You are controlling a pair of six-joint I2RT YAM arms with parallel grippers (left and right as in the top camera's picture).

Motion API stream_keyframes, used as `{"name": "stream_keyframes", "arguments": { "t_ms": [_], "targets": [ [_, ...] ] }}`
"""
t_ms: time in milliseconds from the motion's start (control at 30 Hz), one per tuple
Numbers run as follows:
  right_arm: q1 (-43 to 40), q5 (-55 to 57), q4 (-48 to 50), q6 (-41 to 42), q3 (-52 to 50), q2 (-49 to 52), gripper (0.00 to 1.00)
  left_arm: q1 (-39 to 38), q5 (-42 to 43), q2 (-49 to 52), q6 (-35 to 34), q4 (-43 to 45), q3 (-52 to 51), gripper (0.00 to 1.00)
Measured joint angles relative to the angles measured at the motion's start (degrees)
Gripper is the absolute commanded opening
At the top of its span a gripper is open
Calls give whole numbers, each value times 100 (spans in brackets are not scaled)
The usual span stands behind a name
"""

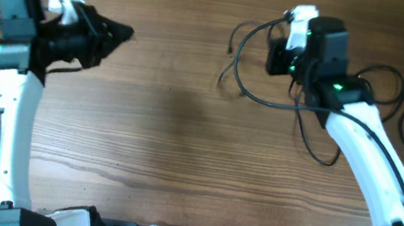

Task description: Untangle cables

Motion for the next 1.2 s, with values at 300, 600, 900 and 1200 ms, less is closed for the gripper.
{"name": "stream_keyframes", "arguments": {
  "t_ms": [300,600,900,1200],
  "targets": [
    [-44,2824,470,-127,79,-507,4,-1528,-2734,20,319,-960,-2,4],
    [-721,3700,-1082,-101,81,-507,4,-2800,-3869,295,358,-960,-2,4],
    [-1858,3397,-1996,306,81,-365,100,-3309,-4046,898,365,-774,-2,6],
    [-2090,2468,-2046,354,81,-144,100,-3314,-4089,970,387,-758,-2,15]
  ]
}}
